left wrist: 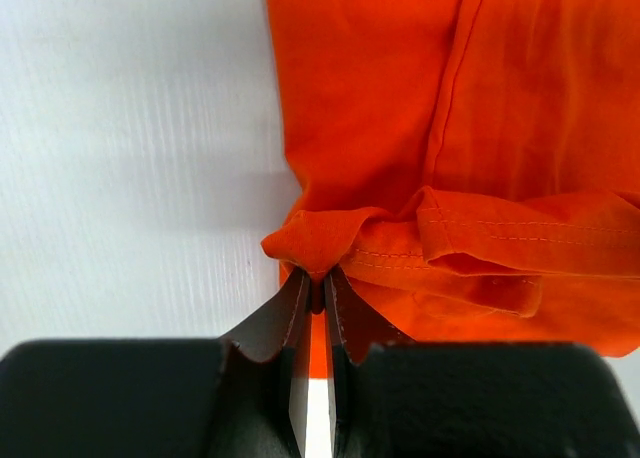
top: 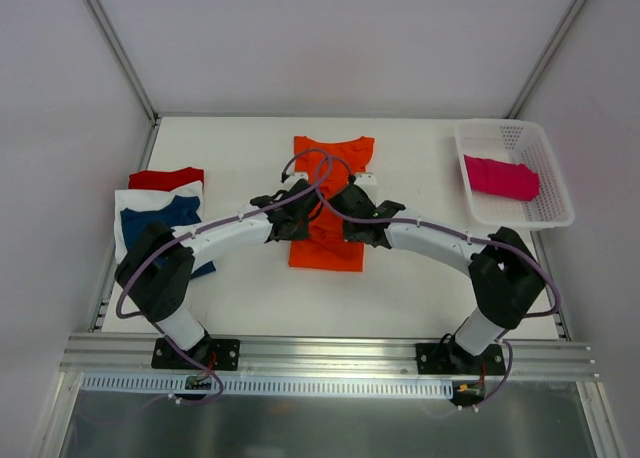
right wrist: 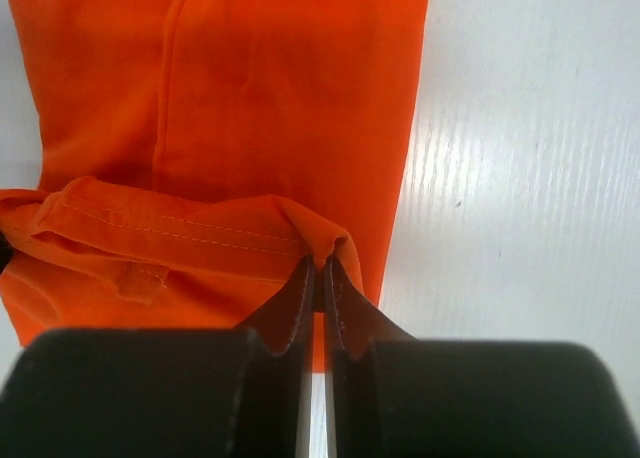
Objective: Fold and stack the t-shirts
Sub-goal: Fold the tshirt
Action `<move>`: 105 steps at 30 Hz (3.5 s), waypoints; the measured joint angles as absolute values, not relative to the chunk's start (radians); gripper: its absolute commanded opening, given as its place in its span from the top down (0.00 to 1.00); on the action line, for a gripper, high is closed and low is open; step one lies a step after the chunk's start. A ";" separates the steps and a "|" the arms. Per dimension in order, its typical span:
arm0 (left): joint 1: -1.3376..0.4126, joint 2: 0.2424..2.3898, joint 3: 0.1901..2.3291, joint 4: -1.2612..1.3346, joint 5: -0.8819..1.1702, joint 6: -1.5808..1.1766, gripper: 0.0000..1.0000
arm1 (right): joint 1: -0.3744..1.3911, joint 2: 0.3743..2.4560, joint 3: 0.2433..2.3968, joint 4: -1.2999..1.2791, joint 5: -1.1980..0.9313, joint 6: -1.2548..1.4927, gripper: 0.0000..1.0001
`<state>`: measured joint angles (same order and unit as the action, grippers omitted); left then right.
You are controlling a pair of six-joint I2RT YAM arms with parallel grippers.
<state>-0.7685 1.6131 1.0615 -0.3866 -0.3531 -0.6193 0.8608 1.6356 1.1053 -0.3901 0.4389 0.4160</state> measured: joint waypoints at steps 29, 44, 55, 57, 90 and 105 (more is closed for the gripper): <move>-0.607 1.877 1.325 -0.363 -0.245 -0.455 0.10 | 0.646 1.871 1.356 -0.387 0.310 0.291 0.55; -0.601 1.679 1.308 -0.318 -0.314 -0.436 0.13 | 0.631 1.681 1.391 -0.362 0.401 0.140 0.85; -0.670 1.660 1.125 -0.278 -0.233 -0.500 1.00 | 0.688 1.665 1.149 -0.274 0.280 0.221 0.99; -0.682 1.662 1.104 -0.268 -0.218 -0.513 1.00 | 0.707 1.681 1.123 -0.273 0.270 0.236 0.99; -0.998 1.369 0.599 -0.134 -0.252 -0.859 1.00 | 1.137 1.639 0.884 -0.296 0.480 0.609 1.00; -1.267 1.245 0.549 -0.349 -0.329 -1.098 1.00 | 1.408 1.568 0.876 -0.712 0.553 0.850 0.99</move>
